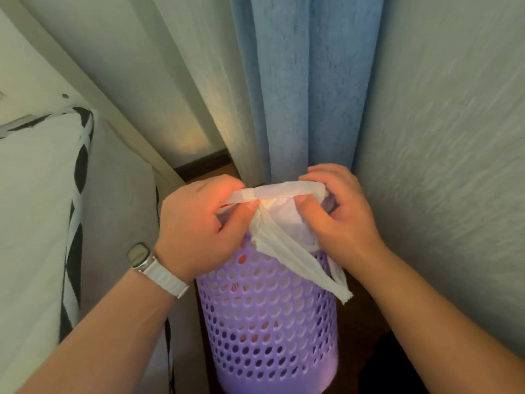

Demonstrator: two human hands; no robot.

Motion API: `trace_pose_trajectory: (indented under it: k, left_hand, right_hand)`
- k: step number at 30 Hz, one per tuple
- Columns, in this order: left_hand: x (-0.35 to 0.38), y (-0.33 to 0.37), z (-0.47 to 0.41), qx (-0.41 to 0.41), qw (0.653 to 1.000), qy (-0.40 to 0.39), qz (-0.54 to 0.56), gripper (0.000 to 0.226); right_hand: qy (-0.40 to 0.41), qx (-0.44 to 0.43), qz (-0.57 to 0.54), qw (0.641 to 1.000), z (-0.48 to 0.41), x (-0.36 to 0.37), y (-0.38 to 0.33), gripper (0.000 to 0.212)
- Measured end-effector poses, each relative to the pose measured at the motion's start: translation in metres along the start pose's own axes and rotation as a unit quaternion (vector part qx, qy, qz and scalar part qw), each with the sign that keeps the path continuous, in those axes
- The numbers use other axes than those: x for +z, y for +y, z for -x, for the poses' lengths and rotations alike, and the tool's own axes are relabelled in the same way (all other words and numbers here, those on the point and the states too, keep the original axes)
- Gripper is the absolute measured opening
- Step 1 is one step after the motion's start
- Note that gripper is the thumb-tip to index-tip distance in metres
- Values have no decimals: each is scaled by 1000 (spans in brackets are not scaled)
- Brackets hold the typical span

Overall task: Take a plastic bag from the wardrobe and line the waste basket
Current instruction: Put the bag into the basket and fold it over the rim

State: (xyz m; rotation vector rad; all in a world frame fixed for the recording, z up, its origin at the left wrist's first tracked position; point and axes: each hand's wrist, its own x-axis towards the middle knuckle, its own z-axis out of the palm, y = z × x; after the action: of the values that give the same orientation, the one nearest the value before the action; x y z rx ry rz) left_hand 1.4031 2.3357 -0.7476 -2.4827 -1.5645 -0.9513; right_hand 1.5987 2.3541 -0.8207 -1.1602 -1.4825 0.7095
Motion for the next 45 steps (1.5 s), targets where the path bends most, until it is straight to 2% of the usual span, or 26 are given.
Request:
trace_pose_trajectory:
  k: [3, 7, 12, 15, 18, 21, 24, 28, 33, 36, 40, 45]
  left_hand:
    - [1, 4, 1, -8, 1000, 17, 2, 32]
    - [1, 8, 1, -15, 1000, 24, -2, 31]
    - [-5, 9, -3, -6, 999, -45, 24, 32]
    - [0, 20, -4, -16, 997, -65, -46, 36]
    - [7, 32, -2, -28, 992, -9, -119, 27]
    - [11, 39, 0, -46, 985, 47, -160, 21]
    - [13, 40, 0, -70, 988, 63, -118, 15]
    - [12, 30, -1, -76, 992, 58, -79, 14]
    - [10, 24, -3, -81, 994, 78, 16, 16]
    - [11, 26, -3, -73, 993, 84, 49, 17]
    - [9, 28, -4, -81, 990, 97, 64, 18]
    - [7, 47, -3, -78, 993, 83, -28, 34]
  right_hand:
    - [59, 25, -18, 998, 2, 6, -6, 27]
    - [66, 23, -18, 997, 1, 5, -13, 29]
    - [67, -12, 23, 997, 5, 4, -15, 17]
    - [83, -29, 41, 995, 7, 10, -17, 21]
    - [108, -34, 47, 992, 6, 18, -23, 30]
    - [117, -7, 37, 992, 8, 22, -30, 25]
    - [98, 12, 29, 995, 13, 27, -34, 20]
    - [55, 34, 7, 998, 17, 26, -30, 35]
    - [97, 28, -18, 995, 10, 9, -24, 49]
    - [106, 36, -45, 993, 4, 5, -26, 40]
    - [117, 40, -57, 991, 3, 7, -33, 26]
    - [129, 53, -24, 990, 3, 14, -41, 32]
